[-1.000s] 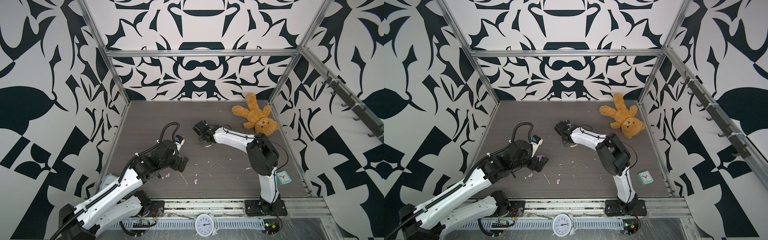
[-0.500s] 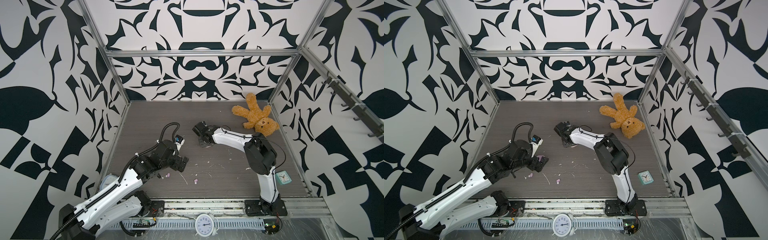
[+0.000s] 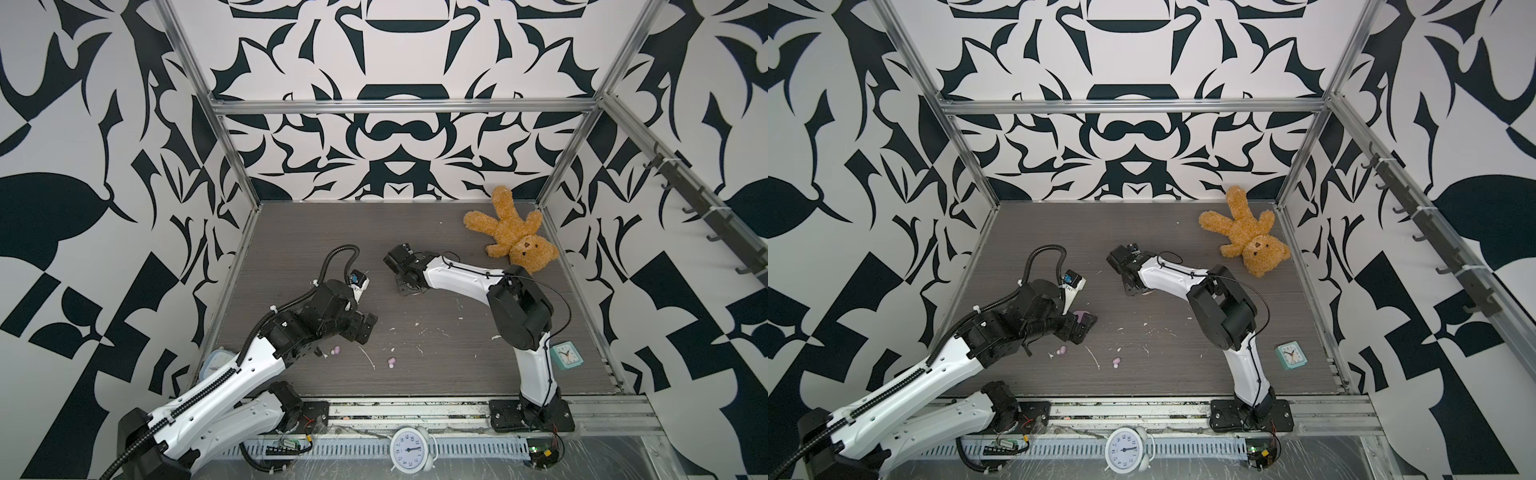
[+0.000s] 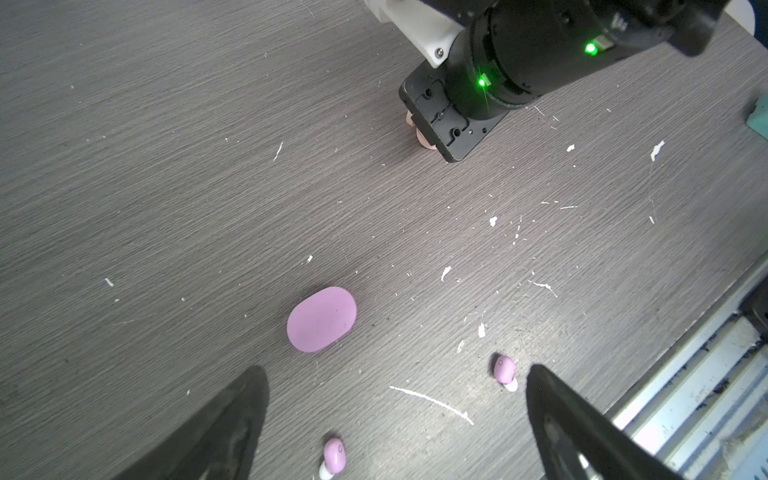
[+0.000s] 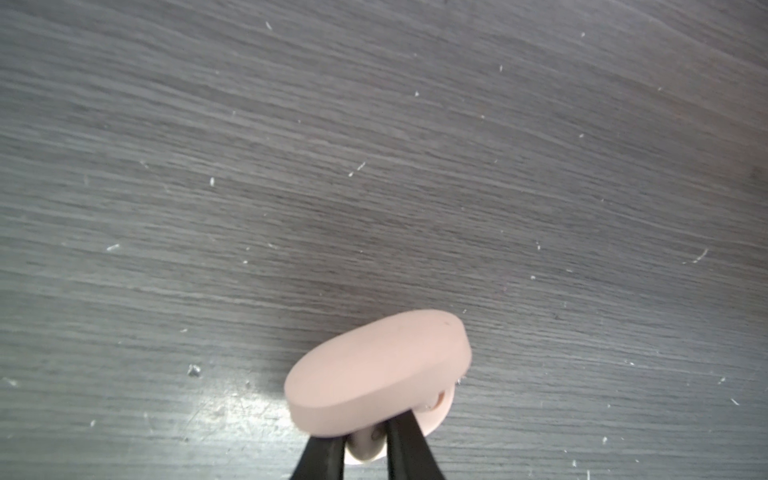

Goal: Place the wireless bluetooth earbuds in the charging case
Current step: 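Lower the earbud into the empty slot and open the right gripper, then move the right gripper to the raised lid of the case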

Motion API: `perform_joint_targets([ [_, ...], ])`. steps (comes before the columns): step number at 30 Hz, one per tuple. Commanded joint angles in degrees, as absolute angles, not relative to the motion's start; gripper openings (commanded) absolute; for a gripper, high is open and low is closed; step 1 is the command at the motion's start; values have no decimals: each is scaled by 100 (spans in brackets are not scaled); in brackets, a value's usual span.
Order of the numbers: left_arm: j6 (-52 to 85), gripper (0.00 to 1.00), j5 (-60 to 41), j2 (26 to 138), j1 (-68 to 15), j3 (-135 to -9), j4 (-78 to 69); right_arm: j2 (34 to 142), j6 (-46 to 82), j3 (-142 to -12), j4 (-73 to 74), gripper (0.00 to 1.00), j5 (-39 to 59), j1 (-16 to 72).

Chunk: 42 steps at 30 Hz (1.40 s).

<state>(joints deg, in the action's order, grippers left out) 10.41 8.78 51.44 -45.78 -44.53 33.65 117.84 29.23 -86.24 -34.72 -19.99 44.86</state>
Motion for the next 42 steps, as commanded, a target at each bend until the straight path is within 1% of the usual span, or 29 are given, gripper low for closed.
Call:
perform_joint_targets([
  [1, 1007, 99, 878, 5089, -4588, -4381, 3375, 11693, 2996, -8631, -3529, 22, -2025, 4527],
  [12, 1002, 99, 877, 5071, -4585, -4377, 3374, 11422, 3141, -8599, -3605, 29, -1830, 4535],
  [18, 1002, 99, 881, 5065, -4585, -4377, 3375, 10990, 3268, -8526, -3567, 36, -1527, 4535],
  [19, 1000, 99, 883, 5063, -4588, -4377, 3375, 10923, 3286, -8502, -3553, 38, -1492, 4534],
  [22, 987, 99, 882, 5063, -4583, -4377, 3375, 10735, 3305, -8494, -3463, 49, -1337, 4535],
  [24, 981, 99, 873, 5084, -4588, -4388, 3372, 10666, 3201, -8610, -3463, 64, -1390, 4516],
  [26, 980, 99, 871, 5098, -4587, -4391, 3370, 10652, 3107, -8741, -3454, 76, -1403, 4469],
  [29, 977, 99, 896, 5081, -4580, -4395, 3370, 10798, 3019, -9057, -3463, 84, -1165, 4299],
  [30, 981, 99, 918, 5065, -4592, -4397, 3375, 10859, 3019, -9161, -3463, 87, -822, 4224],
  [32, 967, 99, 937, 5024, -4588, -4386, 3374, 11007, 3010, -9368, -3449, 89, -528, 4096],
  [37, 960, 99, 953, 4992, -4585, -4377, 3364, 11450, 2954, -9955, -3524, 94, -162, 3901],
  [42, 954, 99, 952, 4996, -4587, -4377, 3360, 11978, 2976, -10493, -3652, 98, 417, 3692],
])
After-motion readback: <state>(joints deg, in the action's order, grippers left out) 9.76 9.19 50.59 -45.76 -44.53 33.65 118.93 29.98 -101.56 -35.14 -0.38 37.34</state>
